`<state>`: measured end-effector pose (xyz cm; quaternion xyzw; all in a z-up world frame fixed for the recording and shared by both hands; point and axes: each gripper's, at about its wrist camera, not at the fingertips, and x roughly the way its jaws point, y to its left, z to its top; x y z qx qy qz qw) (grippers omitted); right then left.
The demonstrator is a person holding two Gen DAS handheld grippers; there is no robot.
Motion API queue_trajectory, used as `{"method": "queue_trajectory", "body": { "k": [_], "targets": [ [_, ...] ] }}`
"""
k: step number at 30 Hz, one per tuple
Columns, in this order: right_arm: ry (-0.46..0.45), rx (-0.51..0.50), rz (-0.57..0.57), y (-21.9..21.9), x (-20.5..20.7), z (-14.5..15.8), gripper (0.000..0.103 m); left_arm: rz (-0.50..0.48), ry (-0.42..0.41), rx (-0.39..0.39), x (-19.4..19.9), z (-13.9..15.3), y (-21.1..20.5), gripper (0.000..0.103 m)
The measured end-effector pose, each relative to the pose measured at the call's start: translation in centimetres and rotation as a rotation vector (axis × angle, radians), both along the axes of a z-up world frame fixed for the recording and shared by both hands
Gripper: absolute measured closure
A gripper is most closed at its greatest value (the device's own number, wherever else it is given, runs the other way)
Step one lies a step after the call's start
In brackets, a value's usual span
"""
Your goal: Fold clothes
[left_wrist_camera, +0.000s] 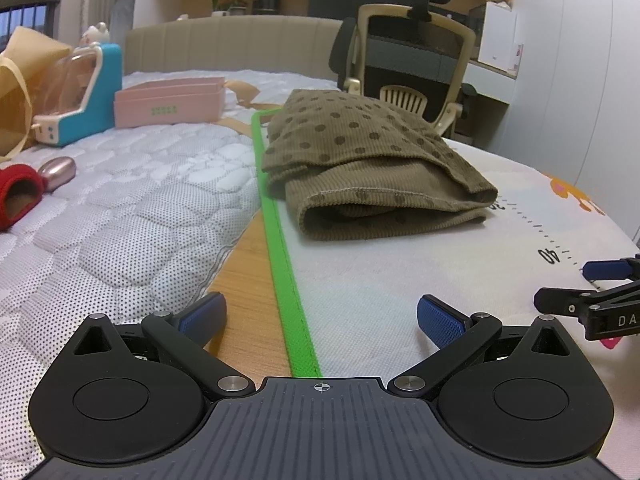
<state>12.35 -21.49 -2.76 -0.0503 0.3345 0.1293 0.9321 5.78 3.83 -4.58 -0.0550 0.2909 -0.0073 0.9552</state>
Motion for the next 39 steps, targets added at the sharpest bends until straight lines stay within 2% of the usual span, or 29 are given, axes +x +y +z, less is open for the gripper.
{"method": "queue_trajectory", "body": {
  "k": [27, 36, 39],
  "targets": [
    [0.0, 0.0, 0.0, -0.02, 0.04, -0.02, 0.0, -0.006, 0.0, 0.002, -0.14, 0.0, -0.11, 0.0],
    [0.0, 0.0, 0.0, 0.0, 0.03, -0.02, 0.0, -0.011, 0.018, 0.04, -0.01, 0.05, -0.57, 0.0],
    [0.0, 0.0, 0.0, -0.01, 0.03, -0.02, 0.0, -0.009, 0.015, 0.023, -0.03, 0.07, -0.3, 0.0]
  ]
}}
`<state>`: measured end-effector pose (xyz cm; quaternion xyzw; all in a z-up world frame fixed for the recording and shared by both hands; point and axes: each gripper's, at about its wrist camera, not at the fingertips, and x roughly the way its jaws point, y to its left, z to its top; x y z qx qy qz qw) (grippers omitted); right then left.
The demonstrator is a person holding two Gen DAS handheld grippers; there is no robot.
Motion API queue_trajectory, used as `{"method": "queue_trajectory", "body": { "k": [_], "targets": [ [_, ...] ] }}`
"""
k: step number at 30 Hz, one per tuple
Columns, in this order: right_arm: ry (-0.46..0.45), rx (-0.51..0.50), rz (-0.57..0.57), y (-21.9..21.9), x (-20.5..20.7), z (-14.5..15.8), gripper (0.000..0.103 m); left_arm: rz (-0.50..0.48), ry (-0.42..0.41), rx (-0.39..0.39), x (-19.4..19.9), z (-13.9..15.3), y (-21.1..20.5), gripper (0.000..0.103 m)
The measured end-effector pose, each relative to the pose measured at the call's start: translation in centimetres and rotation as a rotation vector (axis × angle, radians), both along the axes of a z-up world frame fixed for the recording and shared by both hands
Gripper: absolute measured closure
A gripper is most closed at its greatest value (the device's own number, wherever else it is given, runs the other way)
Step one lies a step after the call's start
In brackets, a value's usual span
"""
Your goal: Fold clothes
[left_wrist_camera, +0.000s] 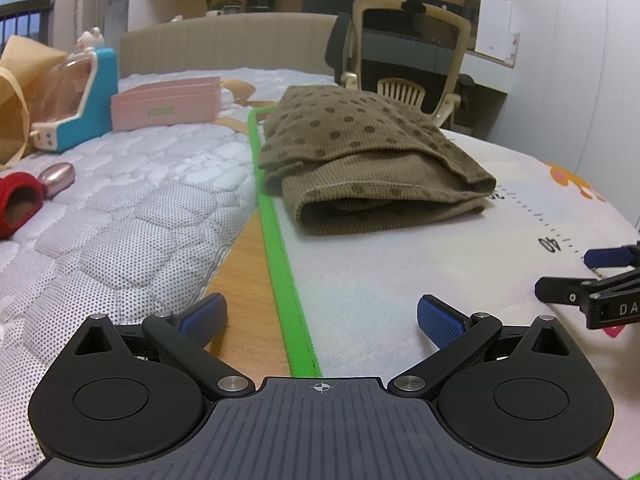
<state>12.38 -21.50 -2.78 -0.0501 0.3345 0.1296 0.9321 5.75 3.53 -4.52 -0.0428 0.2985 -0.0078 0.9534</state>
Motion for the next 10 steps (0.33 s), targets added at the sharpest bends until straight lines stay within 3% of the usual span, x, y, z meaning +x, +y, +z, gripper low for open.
{"method": "queue_trajectory", "body": {
  "k": [10],
  "targets": [
    [0.0, 0.0, 0.001, -0.04, 0.0, -0.01, 0.0, -0.014, 0.015, 0.022, 0.16, 0.15, -0.1, 0.0]
  ]
}}
